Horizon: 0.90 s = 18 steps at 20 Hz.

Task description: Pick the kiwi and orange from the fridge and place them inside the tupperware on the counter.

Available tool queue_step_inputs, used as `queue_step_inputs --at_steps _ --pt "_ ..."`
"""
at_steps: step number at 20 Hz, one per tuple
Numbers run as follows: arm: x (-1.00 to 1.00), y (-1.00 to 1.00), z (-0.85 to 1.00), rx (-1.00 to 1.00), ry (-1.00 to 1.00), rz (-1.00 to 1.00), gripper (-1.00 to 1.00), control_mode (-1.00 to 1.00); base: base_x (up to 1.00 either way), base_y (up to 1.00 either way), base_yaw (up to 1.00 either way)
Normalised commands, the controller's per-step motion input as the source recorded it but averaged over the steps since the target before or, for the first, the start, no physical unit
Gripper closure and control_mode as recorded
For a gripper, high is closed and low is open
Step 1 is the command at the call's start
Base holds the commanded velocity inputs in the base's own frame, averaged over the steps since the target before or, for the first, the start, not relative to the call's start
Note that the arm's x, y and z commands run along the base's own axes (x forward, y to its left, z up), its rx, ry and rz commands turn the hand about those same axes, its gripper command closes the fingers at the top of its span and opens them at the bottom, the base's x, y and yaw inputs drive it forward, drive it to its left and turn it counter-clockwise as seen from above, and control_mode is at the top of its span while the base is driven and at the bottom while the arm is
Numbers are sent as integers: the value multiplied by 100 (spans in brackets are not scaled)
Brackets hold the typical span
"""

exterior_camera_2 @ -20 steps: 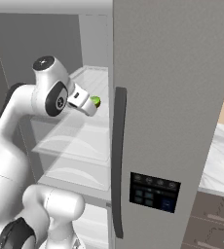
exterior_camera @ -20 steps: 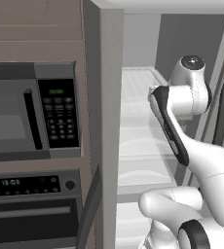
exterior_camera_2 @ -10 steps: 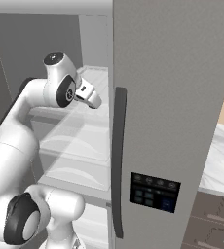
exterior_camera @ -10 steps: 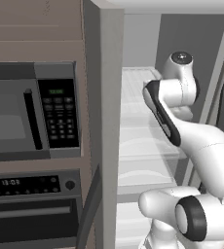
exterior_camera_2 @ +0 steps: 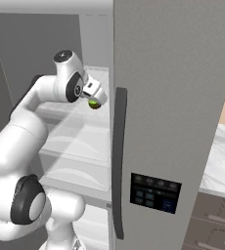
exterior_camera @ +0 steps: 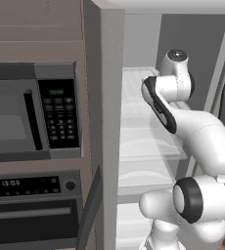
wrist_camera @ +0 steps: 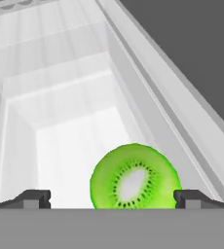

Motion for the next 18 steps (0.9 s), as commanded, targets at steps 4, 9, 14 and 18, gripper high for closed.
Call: queue_step_inputs --at_steps 4,9,14,18 --pt "8 -13 -17 0 -1 0 -100 -100 0 0 0" --pt "-4 -6 -18 0 -1 0 -100 -100 0 0 0" --pt "-12 0 -26 0 0 0 -100 -100 0 0 0" --pt "-1 -1 -24 0 0 0 -100 -100 0 0 0"
